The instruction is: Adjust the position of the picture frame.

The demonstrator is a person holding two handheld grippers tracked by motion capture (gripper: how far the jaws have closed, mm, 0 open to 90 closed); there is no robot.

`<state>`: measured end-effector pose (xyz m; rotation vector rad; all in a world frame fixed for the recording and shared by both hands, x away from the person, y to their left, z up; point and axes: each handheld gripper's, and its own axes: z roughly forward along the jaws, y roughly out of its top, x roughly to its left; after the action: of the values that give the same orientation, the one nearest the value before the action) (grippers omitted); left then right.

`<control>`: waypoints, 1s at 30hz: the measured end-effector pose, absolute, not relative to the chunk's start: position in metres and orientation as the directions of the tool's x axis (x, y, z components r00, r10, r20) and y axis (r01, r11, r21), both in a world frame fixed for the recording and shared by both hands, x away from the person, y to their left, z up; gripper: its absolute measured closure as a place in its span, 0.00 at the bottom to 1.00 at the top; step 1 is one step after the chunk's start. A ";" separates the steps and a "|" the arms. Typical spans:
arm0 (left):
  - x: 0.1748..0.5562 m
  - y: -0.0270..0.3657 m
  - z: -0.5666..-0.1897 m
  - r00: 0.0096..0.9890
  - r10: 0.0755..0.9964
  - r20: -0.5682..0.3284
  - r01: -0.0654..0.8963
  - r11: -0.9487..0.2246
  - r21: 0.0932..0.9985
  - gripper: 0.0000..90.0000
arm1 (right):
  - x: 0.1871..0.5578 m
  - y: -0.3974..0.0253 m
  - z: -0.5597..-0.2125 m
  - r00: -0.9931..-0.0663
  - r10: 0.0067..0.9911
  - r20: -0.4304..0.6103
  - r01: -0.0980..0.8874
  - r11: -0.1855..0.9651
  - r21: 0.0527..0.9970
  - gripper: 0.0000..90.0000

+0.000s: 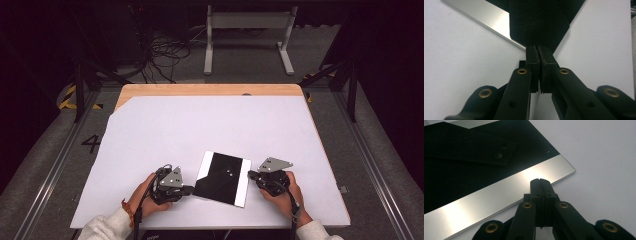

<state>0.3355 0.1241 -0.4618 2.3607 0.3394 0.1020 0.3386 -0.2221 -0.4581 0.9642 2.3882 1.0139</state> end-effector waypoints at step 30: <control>0.317 0.099 -0.463 0.976 0.212 -0.045 0.183 -0.691 0.699 0.99 | 0.398 -0.209 -0.457 -0.650 0.757 -0.068 0.479 0.478 0.736 1.00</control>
<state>0.3170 0.0987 -0.4632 2.3496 0.2746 0.0498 0.3983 -0.2090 -0.4570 1.0334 2.3436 0.9893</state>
